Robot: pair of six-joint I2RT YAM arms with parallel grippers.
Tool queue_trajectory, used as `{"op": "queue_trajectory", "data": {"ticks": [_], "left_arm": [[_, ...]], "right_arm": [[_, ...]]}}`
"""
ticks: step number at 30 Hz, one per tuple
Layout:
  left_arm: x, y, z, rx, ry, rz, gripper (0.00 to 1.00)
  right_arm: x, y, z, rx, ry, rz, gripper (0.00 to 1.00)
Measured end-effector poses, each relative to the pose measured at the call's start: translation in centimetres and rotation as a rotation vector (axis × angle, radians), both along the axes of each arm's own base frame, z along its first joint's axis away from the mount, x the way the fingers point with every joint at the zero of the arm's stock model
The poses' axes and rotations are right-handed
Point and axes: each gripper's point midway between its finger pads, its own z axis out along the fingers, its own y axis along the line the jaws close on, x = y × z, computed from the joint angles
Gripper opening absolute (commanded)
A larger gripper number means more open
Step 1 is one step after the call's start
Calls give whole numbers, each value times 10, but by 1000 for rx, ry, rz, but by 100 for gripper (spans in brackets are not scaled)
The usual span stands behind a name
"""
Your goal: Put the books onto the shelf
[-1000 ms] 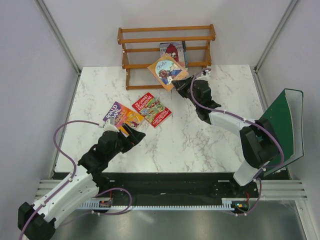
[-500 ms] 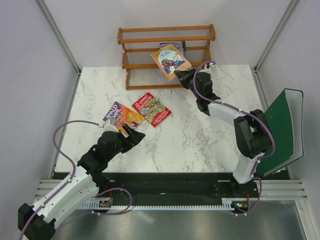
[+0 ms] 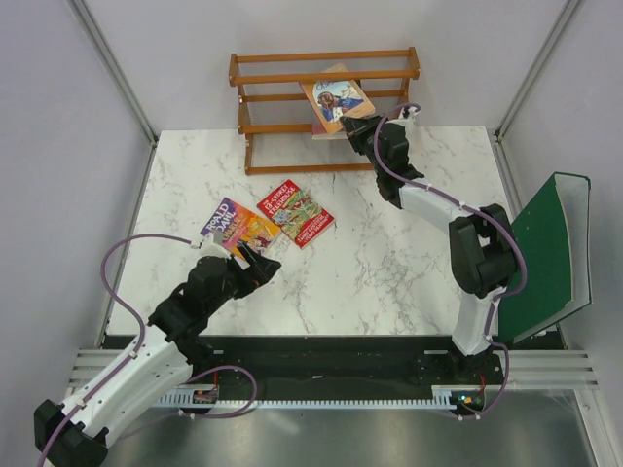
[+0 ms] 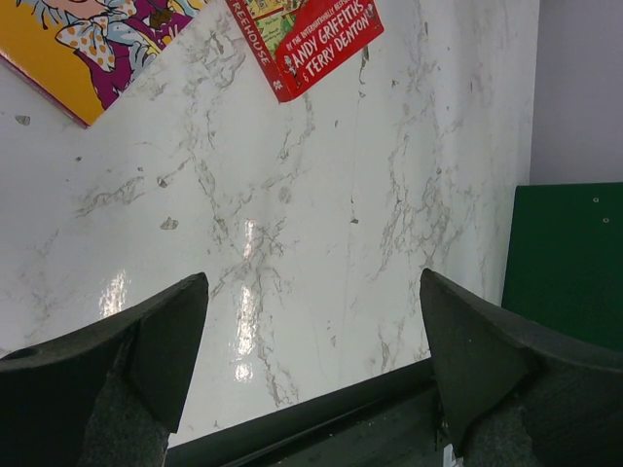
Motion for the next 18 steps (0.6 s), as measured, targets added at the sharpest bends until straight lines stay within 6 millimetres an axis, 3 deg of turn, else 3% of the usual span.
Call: {"op": "queue_trajectory", "data": {"ticks": [5, 14, 18], "left_arm": [[1, 2, 1, 7, -10, 4, 95], [1, 3, 4, 12, -29, 6, 95], [1, 3, 4, 13, -32, 5, 95]], "right_arm": [[12, -7, 3, 8, 24, -64, 0], [30, -18, -25, -27, 130, -172, 0], [37, -19, -25, -46, 149, -204, 0]]}}
